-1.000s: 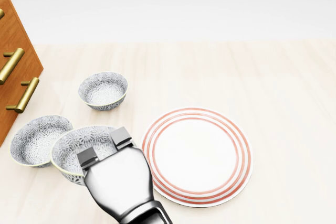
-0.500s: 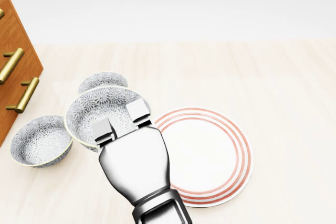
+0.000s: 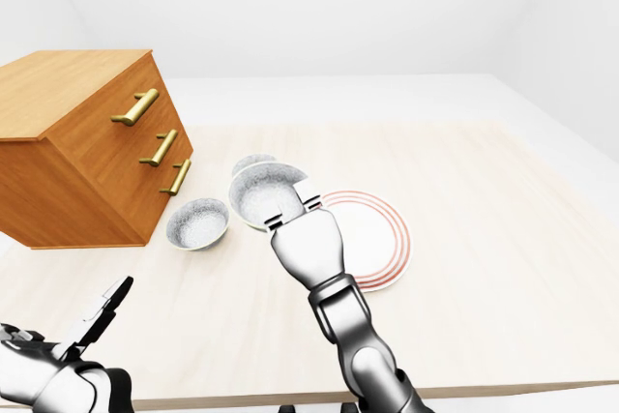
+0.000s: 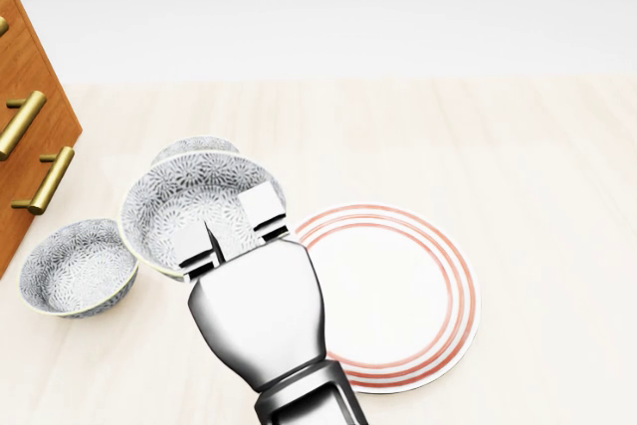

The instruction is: Put the bowl at the front on the plate.

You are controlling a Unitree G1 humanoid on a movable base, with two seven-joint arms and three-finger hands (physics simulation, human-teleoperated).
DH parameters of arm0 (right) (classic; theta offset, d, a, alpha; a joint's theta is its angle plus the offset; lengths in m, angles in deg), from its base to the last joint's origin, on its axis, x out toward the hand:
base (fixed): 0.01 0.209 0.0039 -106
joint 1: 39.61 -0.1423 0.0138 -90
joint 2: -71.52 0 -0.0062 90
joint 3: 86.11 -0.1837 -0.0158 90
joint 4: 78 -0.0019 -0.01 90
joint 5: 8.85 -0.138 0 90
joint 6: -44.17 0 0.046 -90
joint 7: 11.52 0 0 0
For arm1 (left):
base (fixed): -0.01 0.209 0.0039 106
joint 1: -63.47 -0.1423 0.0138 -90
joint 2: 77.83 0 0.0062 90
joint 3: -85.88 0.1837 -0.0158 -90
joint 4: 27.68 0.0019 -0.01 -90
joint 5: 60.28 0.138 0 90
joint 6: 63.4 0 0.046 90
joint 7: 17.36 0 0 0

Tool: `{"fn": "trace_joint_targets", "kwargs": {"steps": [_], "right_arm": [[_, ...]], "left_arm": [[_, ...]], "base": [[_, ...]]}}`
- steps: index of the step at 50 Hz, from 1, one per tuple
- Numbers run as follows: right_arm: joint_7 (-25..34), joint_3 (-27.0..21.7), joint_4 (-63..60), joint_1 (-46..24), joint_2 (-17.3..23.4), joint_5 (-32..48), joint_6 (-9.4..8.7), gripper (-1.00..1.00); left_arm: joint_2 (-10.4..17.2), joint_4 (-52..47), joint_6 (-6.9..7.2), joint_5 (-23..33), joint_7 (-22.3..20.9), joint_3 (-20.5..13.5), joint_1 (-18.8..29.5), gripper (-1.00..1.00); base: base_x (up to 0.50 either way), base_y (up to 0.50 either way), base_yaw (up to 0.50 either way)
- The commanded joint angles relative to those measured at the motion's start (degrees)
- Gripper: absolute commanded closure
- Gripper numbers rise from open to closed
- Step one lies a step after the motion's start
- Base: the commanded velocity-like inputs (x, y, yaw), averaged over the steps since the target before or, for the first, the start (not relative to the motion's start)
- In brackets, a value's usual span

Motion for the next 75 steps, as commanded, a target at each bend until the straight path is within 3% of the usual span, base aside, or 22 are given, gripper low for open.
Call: {"fn": "trace_joint_targets", "kwargs": {"steps": [1, 13, 15, 31, 39, 41, 42, 45, 49, 54, 58, 67, 75], "right_arm": [[-1.97, 0.08, 0.61, -0.14, -0.05, -1.49, 0.00, 1.00], [-1.98, 0.07, 0.61, -0.14, -0.06, -1.48, 0.00, 1.00], [-1.95, -1.83, -0.24, 0.40, 0.95, -1.81, 0.00, 1.00], [-0.39, -5.53, -4.29, 2.62, 4.48, 1.06, 0.00, 1.00], [1.35, -3.59, -3.82, 2.00, 10.74, 1.14, 0.00, 1.00], [-0.46, -4.20, -3.45, 3.38, 10.04, 1.14, 0.00, 1.00], [-1.27, -4.40, -3.03, 3.77, 10.03, 1.14, 0.00, 1.00], [-2.29, -5.07, -2.38, 4.17, 10.05, 1.14, 0.00, 1.00], [-3.20, -6.09, -2.54, 5.01, 10.28, 1.14, 0.00, 1.00], [-5.01, -7.84, -2.16, 6.73, 10.07, 1.00, 0.00, 1.00], [-8.15, -9.84, -2.10, 8.67, 8.54, -1.17, 0.00, 1.00], [-8.67, -11.78, -5.55, 10.53, 9.09, -2.95, 0.00, 1.00], [-9.40, -13.09, -7.23, 12.41, 9.87, -4.24, 0.00, 1.00]], "left_arm": [[-0.18, -0.43, 0.21, 0.07, 0.00, -0.20, -0.04, -1.00], [-0.18, -0.43, 0.21, 0.07, 0.00, -0.20, -0.04, -1.00], [-0.24, -1.70, 1.20, -0.33, 0.00, -0.54, -0.33, -1.00], [-0.41, -1.41, 0.96, 0.66, 0.00, -0.55, -0.17, -1.00], [-0.56, -1.97, 1.31, 0.86, 0.00, -0.52, -0.31, -1.00], [-0.52, 0.01, -0.37, 1.15, 0.00, -0.25, 0.13, -1.00], [-0.42, -0.64, 0.04, 0.95, 0.00, -0.23, -0.09, -1.00], [-0.58, -0.68, -0.71, 0.95, 0.00, -0.07, -0.42, -1.00], [-0.62, -1.79, 0.46, 0.64, 0.00, -0.40, -0.57, -1.00], [-0.50, -0.11, -0.87, 0.98, 0.00, -0.15, -0.10, -1.00], [-0.54, -0.89, -0.35, 0.79, 0.00, -0.17, -0.38, -1.00], [-0.04, 2.18, -2.88, 1.09, 0.00, 0.59, 0.27, -1.00], [0.03, 1.72, -2.60, 0.96, 0.00, 0.67, 0.02, -1.00]], "base": [[0.00, 0.00, 0.00], [0.00, 0.00, 0.00], [0.00, 0.00, 0.00], [0.00, 0.00, 0.00], [0.00, 0.00, 0.00], [0.00, 0.00, 0.00], [0.00, 0.00, 0.00], [0.00, 0.00, 0.00], [0.00, 0.00, 0.00], [0.00, 0.00, 0.00], [0.00, 0.00, 0.00], [0.00, 0.00, 0.00], [0.00, 0.00, 0.00]]}}
